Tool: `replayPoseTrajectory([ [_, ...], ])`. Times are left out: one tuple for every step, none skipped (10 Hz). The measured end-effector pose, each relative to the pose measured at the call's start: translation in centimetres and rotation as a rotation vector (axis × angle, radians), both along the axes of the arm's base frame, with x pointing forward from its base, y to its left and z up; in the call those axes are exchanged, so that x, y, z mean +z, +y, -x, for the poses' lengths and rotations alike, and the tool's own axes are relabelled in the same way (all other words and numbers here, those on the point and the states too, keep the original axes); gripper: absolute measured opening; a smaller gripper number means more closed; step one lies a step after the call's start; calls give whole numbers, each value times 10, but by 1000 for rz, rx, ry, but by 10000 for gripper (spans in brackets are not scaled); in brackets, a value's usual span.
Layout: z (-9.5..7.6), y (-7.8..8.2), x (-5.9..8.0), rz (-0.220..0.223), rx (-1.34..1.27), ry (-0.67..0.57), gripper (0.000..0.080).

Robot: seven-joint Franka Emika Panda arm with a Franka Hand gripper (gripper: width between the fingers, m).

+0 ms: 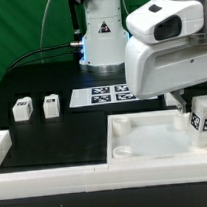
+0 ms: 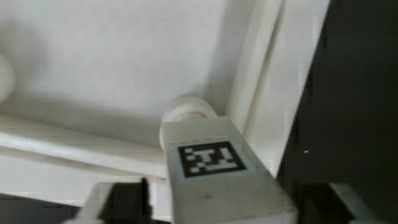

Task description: Assemble one leg

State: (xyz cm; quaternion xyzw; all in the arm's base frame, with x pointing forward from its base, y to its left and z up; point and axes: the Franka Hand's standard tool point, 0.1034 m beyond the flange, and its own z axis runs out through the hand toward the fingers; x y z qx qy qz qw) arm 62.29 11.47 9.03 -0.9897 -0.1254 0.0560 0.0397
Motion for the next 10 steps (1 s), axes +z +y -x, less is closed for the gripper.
replayPoseTrajectory([
  [-1, -3, 0, 0, 6, -1, 294],
  [-1, -5, 0, 0, 10, -2, 294],
  [-1, -6, 0, -5, 20, -4, 294],
  [-1, -6, 0, -9, 12, -7, 294],
  [-1, -6, 0, -7, -9, -6, 294],
  [-1, -6, 0, -6, -19, -5, 294],
  [-1, -5, 0, -1, -109, 2, 294],
  [-1, -4, 0, 7, -183, 7, 294],
  [-2, -3, 0, 16, -284, 13, 294],
  [-2, -3, 0, 22, -339, 16, 294],
])
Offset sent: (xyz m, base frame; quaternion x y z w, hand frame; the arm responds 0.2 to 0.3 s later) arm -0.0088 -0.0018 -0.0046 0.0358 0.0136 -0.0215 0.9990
